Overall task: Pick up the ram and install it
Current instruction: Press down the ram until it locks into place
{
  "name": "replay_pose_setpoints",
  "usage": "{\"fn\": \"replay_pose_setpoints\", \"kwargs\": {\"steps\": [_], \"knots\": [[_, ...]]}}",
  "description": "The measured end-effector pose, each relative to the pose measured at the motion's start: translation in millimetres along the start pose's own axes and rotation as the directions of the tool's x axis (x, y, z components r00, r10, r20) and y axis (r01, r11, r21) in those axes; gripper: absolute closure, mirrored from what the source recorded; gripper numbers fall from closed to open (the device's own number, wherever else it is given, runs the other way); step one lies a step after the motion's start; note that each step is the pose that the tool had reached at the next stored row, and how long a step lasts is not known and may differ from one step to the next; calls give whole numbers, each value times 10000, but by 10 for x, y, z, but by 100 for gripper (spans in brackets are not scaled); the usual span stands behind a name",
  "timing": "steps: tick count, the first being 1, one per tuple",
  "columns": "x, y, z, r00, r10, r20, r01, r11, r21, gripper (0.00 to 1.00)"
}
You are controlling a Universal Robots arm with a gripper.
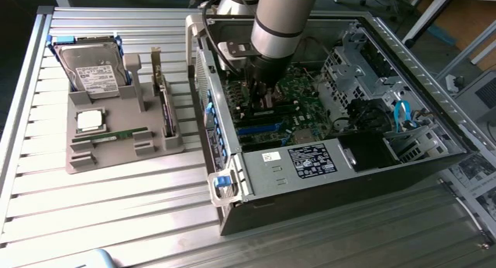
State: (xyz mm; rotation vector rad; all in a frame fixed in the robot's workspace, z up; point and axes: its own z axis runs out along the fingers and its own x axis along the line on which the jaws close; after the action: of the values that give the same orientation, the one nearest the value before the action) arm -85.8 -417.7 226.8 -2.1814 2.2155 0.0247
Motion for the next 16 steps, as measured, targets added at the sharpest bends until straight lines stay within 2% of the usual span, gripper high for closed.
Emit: {"fn": "replay_pose_setpoints", "kwargs": {"steps": [5,7,16], "knots": [[-4,-1,-29,10000,-1,28,0,10000,27,89],[-6,-1,-115,10000,0,16,0,10000,24,89],[-12,-4,-306,10000,-1,12,1,10000,22,89]]}}
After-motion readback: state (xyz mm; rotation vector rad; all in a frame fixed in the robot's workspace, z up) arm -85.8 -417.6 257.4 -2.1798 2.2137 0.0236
